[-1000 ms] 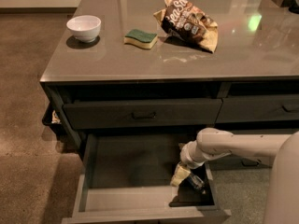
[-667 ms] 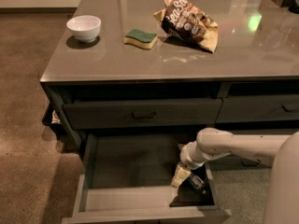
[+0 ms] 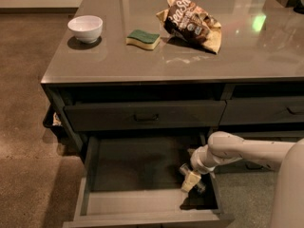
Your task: Pick redbull can from middle drawer and place on counter
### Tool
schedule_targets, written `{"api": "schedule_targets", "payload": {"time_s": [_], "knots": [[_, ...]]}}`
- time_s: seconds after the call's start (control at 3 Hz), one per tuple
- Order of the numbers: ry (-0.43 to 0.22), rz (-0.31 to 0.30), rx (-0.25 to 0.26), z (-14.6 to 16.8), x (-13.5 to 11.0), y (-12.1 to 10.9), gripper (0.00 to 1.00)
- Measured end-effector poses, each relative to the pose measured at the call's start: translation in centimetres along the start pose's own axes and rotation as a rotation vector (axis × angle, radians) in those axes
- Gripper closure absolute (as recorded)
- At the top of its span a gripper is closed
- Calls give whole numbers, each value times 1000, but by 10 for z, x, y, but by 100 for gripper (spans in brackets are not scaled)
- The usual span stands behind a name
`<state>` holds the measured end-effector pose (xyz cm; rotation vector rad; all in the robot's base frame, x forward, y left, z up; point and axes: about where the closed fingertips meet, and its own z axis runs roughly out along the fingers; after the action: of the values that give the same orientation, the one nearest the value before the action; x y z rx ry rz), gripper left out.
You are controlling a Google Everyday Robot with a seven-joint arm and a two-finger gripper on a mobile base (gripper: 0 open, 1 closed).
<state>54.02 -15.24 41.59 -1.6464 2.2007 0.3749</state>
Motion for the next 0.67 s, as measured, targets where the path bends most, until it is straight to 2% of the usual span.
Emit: {"api": "schedule_targets", "payload": {"time_s": [0.67], "knots": [[22,28,-14,17,25,-7,0]]}}
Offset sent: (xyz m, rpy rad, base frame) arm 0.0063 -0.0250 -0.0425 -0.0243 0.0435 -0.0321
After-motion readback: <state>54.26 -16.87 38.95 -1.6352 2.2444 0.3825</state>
